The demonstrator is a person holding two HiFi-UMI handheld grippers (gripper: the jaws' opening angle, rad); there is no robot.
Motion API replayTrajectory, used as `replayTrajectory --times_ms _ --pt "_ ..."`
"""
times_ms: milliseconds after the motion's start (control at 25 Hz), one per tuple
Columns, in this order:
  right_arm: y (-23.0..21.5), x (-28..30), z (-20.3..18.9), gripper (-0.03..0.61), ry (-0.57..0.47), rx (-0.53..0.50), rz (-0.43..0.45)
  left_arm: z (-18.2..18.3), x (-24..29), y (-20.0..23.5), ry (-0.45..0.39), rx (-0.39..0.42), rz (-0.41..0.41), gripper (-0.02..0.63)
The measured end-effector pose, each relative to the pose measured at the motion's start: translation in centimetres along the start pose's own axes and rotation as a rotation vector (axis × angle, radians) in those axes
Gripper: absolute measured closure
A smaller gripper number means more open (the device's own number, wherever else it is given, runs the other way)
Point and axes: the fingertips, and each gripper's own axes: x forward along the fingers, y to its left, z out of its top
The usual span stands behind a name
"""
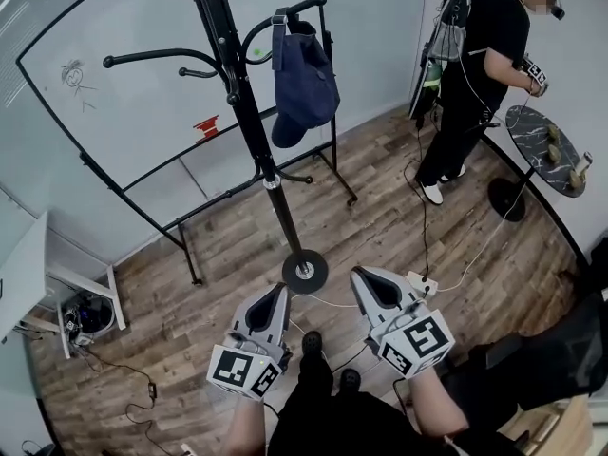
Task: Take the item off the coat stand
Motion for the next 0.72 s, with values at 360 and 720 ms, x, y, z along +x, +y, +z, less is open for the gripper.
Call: replayTrajectory --times_ms 360,720 --pt "-0.8 6.5 3.2 0.548 -0.014 -0.056 -0.027 2.5 5.5 5.7 -0.032 0.015 -0.056 0.599" --pt "-1.1 11.4 3.9 0.548 -0.006 -0.07 -0.069 3.5 10.3 9.7 -0.032 0.021 -0.134 0.598"
